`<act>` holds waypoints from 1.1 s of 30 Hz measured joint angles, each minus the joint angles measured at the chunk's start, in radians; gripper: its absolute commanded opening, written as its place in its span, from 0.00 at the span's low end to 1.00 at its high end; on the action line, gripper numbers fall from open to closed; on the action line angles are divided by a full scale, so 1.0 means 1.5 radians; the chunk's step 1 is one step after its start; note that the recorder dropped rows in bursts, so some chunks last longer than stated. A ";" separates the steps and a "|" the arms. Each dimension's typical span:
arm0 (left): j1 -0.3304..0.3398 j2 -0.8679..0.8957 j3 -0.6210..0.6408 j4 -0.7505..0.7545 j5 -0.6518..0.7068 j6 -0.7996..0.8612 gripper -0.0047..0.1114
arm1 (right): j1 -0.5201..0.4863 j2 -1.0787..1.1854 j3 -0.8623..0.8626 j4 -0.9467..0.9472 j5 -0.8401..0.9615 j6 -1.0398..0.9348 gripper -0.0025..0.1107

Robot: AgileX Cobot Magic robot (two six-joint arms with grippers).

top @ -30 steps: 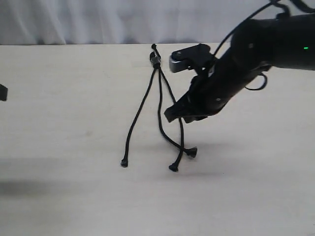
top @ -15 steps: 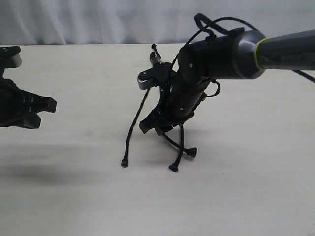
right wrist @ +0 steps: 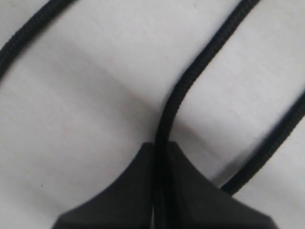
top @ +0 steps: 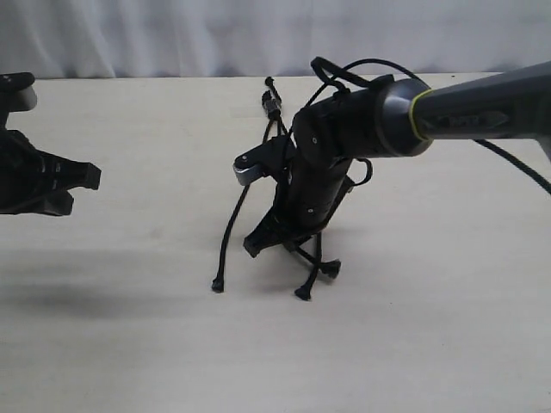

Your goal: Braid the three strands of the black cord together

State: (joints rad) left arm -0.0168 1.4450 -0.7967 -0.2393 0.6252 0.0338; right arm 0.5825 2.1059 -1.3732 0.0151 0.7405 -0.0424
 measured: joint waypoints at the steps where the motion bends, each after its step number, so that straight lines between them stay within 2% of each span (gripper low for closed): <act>1: 0.000 0.000 0.000 0.004 0.000 -0.004 0.04 | 0.000 0.000 -0.010 0.000 0.014 0.001 0.06; 7: 0.000 0.000 0.000 0.014 -0.003 -0.007 0.04 | 0.000 -0.001 -0.088 0.025 0.077 0.019 0.06; 11: 0.000 0.000 0.000 0.014 -0.004 -0.007 0.04 | 0.000 -0.011 -0.125 0.134 0.078 0.020 0.06; 14: -0.003 0.000 0.000 0.014 -0.020 -0.008 0.04 | 0.011 -0.007 -0.129 0.234 0.029 0.008 0.06; 15: -0.009 0.000 0.000 0.014 -0.035 -0.008 0.04 | 0.026 0.007 -0.130 0.262 -0.021 0.004 0.06; 17: -0.022 0.000 0.000 0.014 -0.048 -0.008 0.04 | 0.047 0.027 -0.130 0.274 -0.075 0.004 0.07; 18: -0.029 0.000 0.000 0.014 -0.053 -0.008 0.04 | 0.055 0.035 -0.130 0.278 -0.093 0.004 0.10; 19: -0.037 0.000 0.000 0.014 -0.059 -0.008 0.04 | 0.065 0.044 -0.130 0.279 -0.113 0.004 0.20; 23: -0.061 0.000 0.000 0.014 -0.074 -0.010 0.04 | 0.085 0.059 -0.130 0.290 -0.112 0.004 0.45; 25: -0.061 0.000 0.000 0.014 -0.078 -0.009 0.04 | 0.074 0.051 -0.130 0.275 -0.073 0.004 0.45; 27: -0.061 0.000 0.000 0.014 -0.084 -0.009 0.04 | 0.065 0.048 -0.130 0.204 -0.026 0.028 0.45; 28: -0.061 0.000 0.000 0.014 -0.085 -0.009 0.04 | 0.064 0.051 -0.130 0.146 -0.003 0.076 0.45; 30: -0.061 0.000 0.000 0.013 -0.087 -0.009 0.04 | 0.070 0.067 -0.130 0.109 0.002 0.121 0.44; 32: -0.061 0.000 0.000 0.013 -0.087 -0.009 0.04 | 0.083 0.082 -0.130 0.077 0.004 0.145 0.36; 33: -0.061 0.000 0.000 0.013 -0.088 -0.009 0.04 | 0.087 0.083 -0.130 0.061 0.003 0.156 0.28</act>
State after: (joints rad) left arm -0.1084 1.4450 -0.7967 -0.2202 0.4932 0.0196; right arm 0.7127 2.2307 -1.5682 0.1072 0.7445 0.1910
